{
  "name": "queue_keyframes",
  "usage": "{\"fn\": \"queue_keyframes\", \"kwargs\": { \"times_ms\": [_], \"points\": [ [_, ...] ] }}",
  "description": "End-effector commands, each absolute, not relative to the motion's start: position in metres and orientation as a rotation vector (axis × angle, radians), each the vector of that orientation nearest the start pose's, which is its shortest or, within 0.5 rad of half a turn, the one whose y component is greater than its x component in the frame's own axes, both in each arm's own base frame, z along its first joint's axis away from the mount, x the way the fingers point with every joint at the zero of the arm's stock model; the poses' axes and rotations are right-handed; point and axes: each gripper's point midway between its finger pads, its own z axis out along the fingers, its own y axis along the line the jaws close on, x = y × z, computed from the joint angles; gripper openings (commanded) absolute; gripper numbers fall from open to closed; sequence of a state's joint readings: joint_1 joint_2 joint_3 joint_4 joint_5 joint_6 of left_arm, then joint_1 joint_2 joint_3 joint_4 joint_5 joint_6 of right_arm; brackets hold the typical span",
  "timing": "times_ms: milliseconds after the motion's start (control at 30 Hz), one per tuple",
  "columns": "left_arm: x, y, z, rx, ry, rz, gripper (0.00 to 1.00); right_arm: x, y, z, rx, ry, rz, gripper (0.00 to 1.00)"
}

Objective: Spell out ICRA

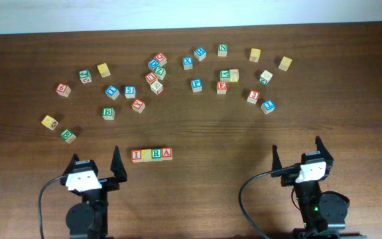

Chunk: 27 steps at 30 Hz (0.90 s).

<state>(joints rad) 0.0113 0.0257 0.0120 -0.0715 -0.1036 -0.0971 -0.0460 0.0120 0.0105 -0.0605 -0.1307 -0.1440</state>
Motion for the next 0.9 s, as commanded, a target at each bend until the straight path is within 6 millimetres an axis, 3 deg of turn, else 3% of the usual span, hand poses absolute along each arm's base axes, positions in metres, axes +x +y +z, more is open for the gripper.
{"fn": "queue_keyframes", "kwargs": {
  "times_ms": [0,867],
  "points": [
    [0.2456,0.0183,0.1559,-0.149,1.647,0.021,0.99,0.2457,0.0113,0.1581,-0.144,1.633,-0.007,0.98],
    [0.2456,0.0183,0.1559,-0.149,1.647,0.021,0.99,0.2457,0.0113,0.1582,-0.137,1.633,-0.001,0.98]
  ]
}}
